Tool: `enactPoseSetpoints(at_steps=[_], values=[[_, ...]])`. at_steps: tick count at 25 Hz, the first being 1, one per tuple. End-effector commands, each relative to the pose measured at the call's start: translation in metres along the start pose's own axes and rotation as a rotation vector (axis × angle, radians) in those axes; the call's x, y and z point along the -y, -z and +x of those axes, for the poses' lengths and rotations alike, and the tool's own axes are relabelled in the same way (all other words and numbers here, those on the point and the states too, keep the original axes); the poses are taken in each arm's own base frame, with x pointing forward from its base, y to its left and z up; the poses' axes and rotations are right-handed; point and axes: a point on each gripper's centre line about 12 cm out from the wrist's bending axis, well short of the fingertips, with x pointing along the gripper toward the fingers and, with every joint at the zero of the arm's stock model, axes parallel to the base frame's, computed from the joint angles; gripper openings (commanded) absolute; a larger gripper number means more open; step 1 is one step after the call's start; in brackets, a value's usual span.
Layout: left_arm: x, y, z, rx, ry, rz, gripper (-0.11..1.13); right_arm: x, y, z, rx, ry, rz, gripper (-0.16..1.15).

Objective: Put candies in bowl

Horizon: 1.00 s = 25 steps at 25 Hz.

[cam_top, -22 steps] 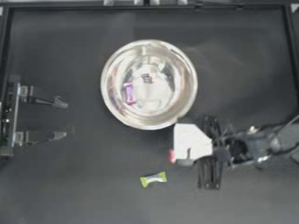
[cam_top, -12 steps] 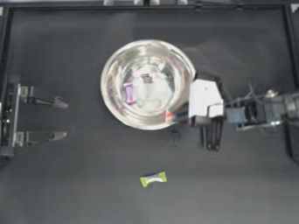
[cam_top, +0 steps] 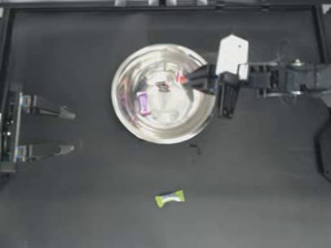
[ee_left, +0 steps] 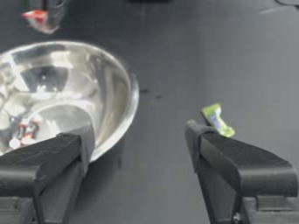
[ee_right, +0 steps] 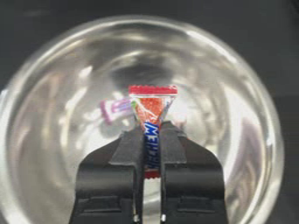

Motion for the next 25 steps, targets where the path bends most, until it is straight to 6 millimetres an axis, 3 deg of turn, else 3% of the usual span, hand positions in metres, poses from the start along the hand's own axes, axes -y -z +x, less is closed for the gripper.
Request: enactPoseSetpoints(at_steps=[1,7,14,18,25], values=[[-0.001,-0.005,0.002,0.013,-0.006,0.0,0.95,0.002,-0.01,0.01,0.026,-0.005,0.004,0.33],[-0.001,-0.005,0.003,0.013,-0.006,-0.003,0.95,0.002,-0.007,0.025,0.006,-0.011,-0.005,0.43],[-0.001,-0.004,0.003,0.016,-0.007,-0.003,0.95,0.009,-0.008,0.033,0.046,-0.02,0.017,1.08],[-0.001,-0.004,0.002,0.018,-0.008,-0.002,0.95,0.006,-0.01,0.031,0.067,-0.031,0.021,0.97],[-0.001,-0.003,0.003,0.012,-0.006,-0.003,0.95,-0.007,-0.017,0.013,0.084,-0.048,0.023,0.97]])
